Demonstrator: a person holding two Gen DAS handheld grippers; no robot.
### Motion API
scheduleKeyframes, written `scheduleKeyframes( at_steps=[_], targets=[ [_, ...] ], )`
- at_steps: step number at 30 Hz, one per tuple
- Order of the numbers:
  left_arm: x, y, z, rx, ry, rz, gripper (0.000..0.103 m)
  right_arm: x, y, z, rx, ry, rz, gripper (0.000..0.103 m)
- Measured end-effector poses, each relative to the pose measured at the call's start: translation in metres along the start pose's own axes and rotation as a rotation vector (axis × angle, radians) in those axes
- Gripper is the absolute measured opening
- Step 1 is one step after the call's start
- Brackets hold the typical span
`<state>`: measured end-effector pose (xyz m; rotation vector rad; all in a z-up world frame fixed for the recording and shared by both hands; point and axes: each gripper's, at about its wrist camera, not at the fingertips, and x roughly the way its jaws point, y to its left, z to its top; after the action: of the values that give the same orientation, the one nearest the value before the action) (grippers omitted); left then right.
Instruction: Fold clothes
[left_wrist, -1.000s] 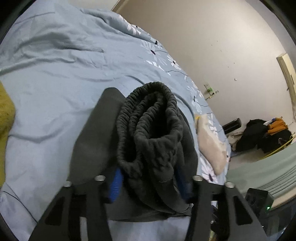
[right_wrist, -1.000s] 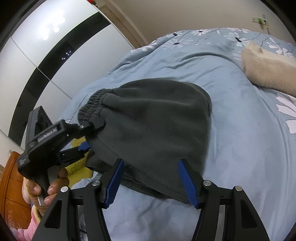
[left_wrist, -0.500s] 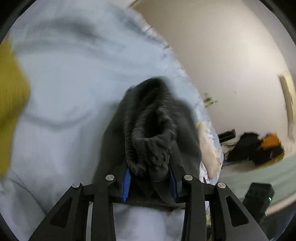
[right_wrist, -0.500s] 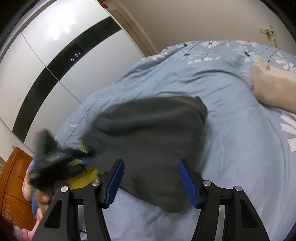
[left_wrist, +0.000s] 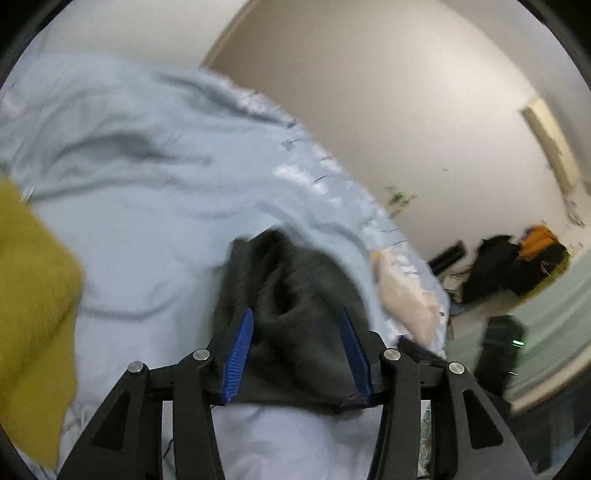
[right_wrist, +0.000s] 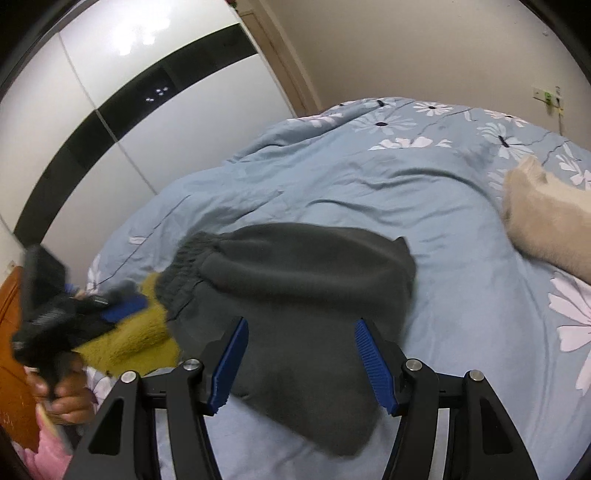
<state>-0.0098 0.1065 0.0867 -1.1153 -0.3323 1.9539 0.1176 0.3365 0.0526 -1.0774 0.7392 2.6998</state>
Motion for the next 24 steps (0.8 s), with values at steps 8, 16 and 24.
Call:
scheduleKeyframes(
  at_steps=[8, 16, 24],
  targets=[
    [0.067, -0.006, 0.013, 0.102, 0.107, 0.096, 0.050, 0.010, 0.005, 0.021, -0.003, -0.009, 0.018, 0.065],
    [0.086, 0.043, 0.002, 0.009, 0.123, 0.150, 0.049, 0.058, 0.007, 0.009, -0.022, 0.103, 0.014, 0.065],
    [0.087, 0.054, -0.008, -0.072, 0.164, 0.089, 0.065, 0.060, -0.010, 0.004, 0.035, 0.123, 0.023, 0.065]
  ],
)
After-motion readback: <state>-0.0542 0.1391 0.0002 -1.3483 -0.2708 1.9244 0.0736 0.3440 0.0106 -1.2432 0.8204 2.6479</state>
